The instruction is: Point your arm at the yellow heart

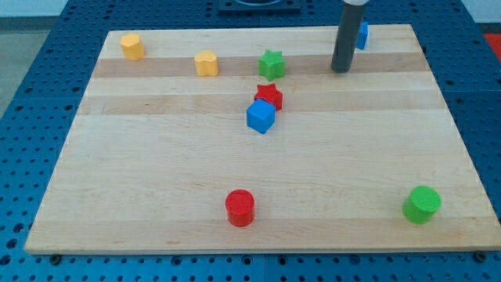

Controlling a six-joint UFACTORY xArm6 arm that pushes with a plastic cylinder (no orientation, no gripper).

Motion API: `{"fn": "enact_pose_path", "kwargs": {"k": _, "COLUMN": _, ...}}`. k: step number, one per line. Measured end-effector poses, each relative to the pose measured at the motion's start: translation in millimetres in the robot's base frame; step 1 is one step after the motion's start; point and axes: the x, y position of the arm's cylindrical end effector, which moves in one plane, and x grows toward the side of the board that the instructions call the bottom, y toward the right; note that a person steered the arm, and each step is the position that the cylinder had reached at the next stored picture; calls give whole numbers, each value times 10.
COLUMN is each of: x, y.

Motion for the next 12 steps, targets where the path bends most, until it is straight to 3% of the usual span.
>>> {"fn": "enact_pose_path", "kwargs": {"k": 3, "x": -476, "y": -430}}
{"fn": "enact_pose_path", "kwargs": {"k": 8, "x": -582, "y": -1567}}
{"fn": "enact_pose_path", "kwargs": {"k": 9, "x": -581, "y": -1570}}
{"fn": "enact_pose_path", "kwargs": {"k": 12, "x": -353, "y": -2124}}
